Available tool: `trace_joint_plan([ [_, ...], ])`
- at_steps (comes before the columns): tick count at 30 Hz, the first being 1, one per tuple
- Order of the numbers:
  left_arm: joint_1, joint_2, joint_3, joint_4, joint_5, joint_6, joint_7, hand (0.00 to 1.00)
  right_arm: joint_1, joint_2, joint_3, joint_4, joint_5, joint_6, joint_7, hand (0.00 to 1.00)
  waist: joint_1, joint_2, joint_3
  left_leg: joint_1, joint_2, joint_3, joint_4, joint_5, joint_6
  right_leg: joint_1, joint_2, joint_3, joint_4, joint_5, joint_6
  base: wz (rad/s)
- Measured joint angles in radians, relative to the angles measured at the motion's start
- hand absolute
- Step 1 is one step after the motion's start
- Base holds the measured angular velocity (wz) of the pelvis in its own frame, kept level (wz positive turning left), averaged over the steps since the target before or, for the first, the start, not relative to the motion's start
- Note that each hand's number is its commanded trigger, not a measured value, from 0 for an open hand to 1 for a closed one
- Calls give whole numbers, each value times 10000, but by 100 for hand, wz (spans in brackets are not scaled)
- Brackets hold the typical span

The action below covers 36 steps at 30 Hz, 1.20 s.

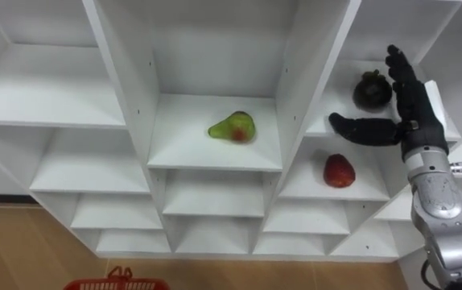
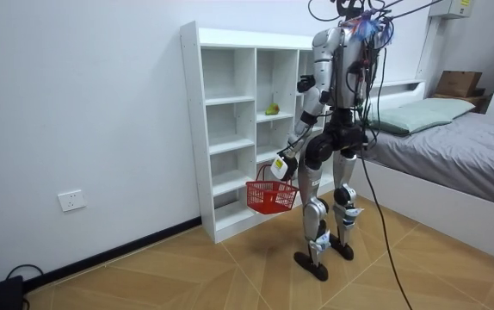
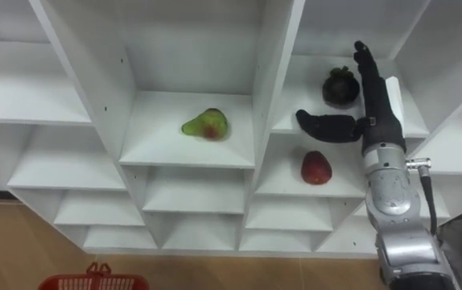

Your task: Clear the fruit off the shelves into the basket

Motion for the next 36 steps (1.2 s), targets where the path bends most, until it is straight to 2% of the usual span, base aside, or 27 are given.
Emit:
trace_joint_plan([
  [15, -76, 7, 153, -1, 176, 245, -184, 100, -189, -10, -6, 306, 45, 5, 74, 0, -4, -52, -4, 6, -1, 22, 13, 0, 0, 5, 0, -4, 1, 1, -1, 0],
  [26, -74, 8, 186, -9, 179, 295, -170, 100, -191, -10, -11, 306, 108, 214, 334, 0, -1, -97, -63, 2, -1, -12, 36, 0, 0, 11, -2, -6, 13, 1, -2, 0],
  [36, -75, 9, 183, -27, 178, 418, -149, 100, -358, -10, -16, 371, 334, 569, 405, 0, 10, -124, -73, -1, -1, -26, 78, 0, 0, 3, -7, -7, 13, 3, -5, 0],
])
